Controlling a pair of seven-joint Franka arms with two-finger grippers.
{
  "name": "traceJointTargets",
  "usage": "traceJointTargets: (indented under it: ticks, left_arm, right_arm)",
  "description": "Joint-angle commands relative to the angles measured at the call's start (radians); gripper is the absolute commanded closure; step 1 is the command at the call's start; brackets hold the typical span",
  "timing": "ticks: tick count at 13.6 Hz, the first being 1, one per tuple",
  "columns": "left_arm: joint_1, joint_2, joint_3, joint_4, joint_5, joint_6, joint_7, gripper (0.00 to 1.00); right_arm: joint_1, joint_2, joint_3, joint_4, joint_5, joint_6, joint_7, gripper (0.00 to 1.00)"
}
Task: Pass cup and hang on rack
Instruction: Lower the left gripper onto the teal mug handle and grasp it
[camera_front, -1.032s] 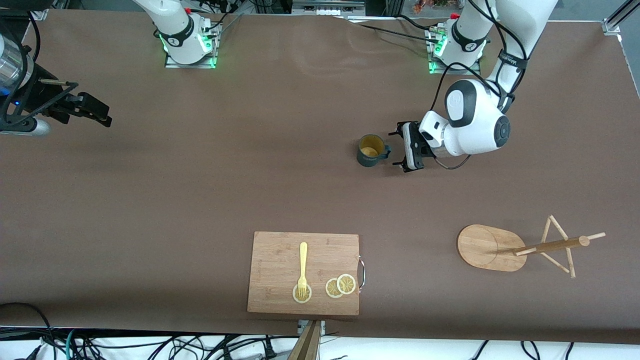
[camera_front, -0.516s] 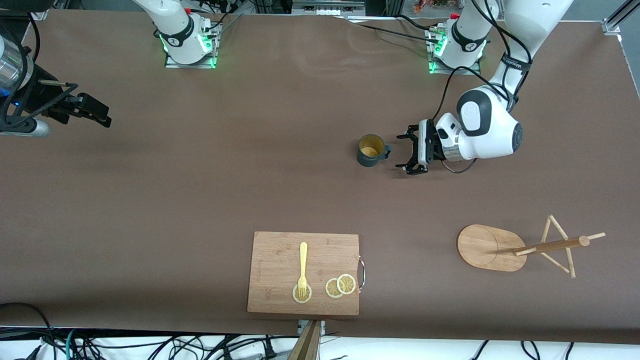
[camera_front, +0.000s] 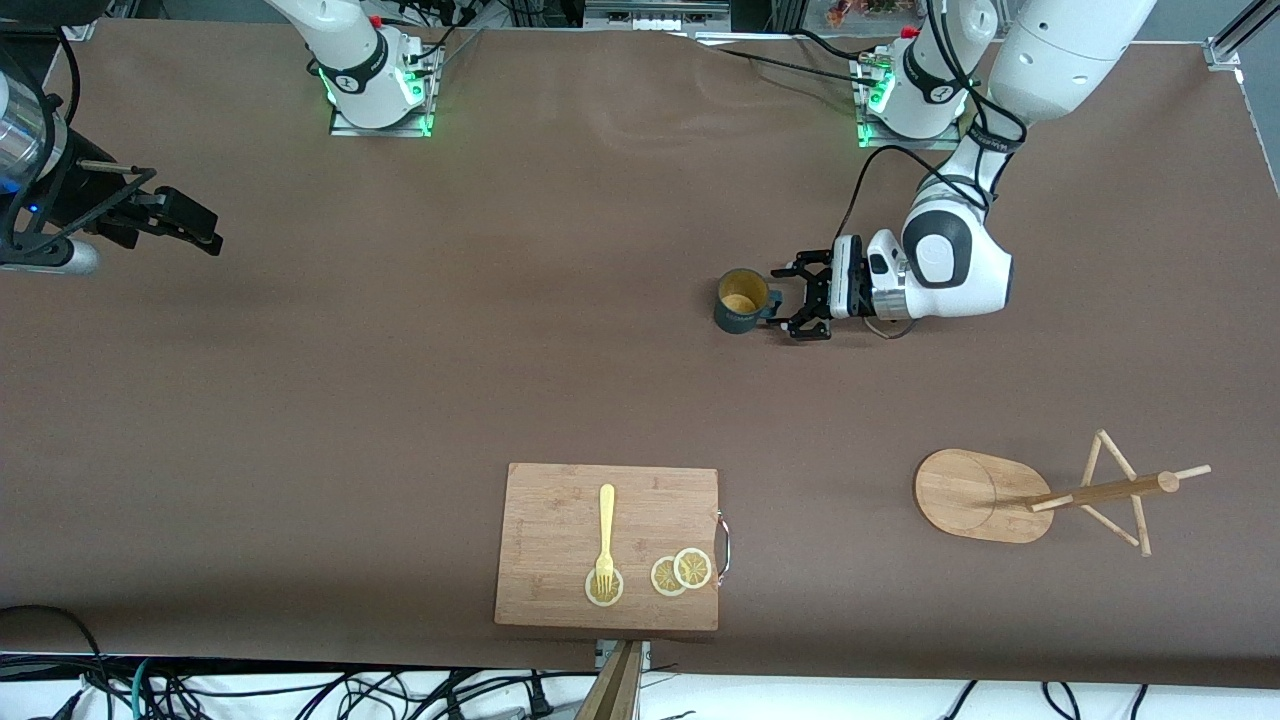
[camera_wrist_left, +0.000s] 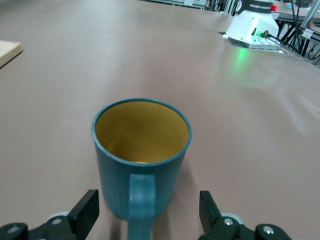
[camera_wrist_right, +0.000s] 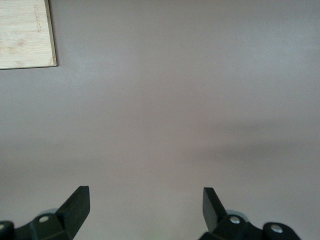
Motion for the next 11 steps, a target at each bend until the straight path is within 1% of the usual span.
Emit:
traceJointTargets:
  ticks: [1,2,4,5,6,11]
  left_arm:
    - [0.02,0.012,-0.005,0.007,-0.035,-0.026,0.078,0.57]
    - [0.024,0.014,-0.005,0.007,-0.036,-0.032,0.079,0.77]
    - [0.036,0.015,-0.005,0.007,-0.036,-0.049,0.082,0.92]
    - [0.038,0.015,-0.005,0.008,-0.035,-0.057,0.082,0.97]
    - [0.041,0.015,-0.005,0.012,-0.035,-0.058,0.082,1.0]
    - [0.058,0.009,-0.005,0.021,-0.035,-0.092,0.058,1.0]
  right_arm:
    - [-0.012,0.006,0.01,0.016,-0.012,-0.01,0.001,0.0]
    - [-0.012,0.006,0.01,0.016,-0.012,-0.01,0.001,0.0]
    - [-0.013,0.006,0.01,0.016,-0.012,-0.008,0.001,0.0]
    - [-0.013,0.006,0.01,0.016,-0.012,-0.007,0.001,0.0]
    - [-0.012,0.006,0.01,0.016,-0.012,-0.007,-0.001,0.0]
    - [-0.012,0.006,0.01,0.015,-0.012,-0.01,0.001,0.0]
